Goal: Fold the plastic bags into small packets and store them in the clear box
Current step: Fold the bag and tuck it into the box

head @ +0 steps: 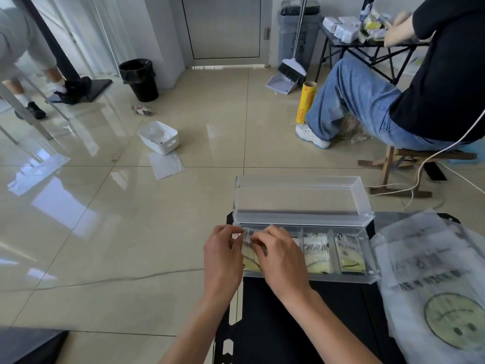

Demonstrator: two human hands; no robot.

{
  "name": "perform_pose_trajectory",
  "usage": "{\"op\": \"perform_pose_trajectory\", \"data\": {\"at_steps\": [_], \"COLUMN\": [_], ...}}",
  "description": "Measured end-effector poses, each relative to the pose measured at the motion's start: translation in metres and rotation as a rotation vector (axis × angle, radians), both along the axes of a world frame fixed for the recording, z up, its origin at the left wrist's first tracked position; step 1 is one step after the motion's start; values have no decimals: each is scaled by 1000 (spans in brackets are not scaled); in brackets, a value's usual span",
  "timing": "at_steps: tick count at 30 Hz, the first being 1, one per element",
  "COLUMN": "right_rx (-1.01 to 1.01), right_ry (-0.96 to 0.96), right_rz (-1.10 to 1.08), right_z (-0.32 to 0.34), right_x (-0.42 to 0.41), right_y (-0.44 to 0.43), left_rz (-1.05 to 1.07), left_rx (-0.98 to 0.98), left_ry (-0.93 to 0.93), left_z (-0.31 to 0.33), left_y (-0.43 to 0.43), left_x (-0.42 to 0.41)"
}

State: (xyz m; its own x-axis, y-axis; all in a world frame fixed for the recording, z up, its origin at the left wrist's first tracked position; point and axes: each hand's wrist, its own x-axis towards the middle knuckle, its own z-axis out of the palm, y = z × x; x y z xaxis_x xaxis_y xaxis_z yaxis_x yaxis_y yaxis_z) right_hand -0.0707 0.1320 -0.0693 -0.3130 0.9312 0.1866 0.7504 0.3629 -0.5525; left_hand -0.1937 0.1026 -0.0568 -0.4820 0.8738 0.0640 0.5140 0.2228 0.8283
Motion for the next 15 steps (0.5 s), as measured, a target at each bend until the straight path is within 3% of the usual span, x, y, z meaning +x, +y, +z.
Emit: {"op": "perform_pose_trajectory", "data": {"at_steps": [3, 5, 9, 15], "right_rx": [9, 1, -33, -69], "right_ry": [9, -12, -107, -79], "right_rz": [1, 10, 77, 105], "right_z": [-5, -6, -5, 11], "right_x": [-3, -5, -2, 11], "right_y": [3, 3, 7, 15], "left_rz": [-46, -106, -377, -403], "left_rx": [-35, -88, -143, -265], "left_ry": [56, 196, 416, 392], "left_z": [4, 8, 12, 29], "left_y": [-5, -13, -33, -37], "left_x": [-1, 6, 28, 29]}}
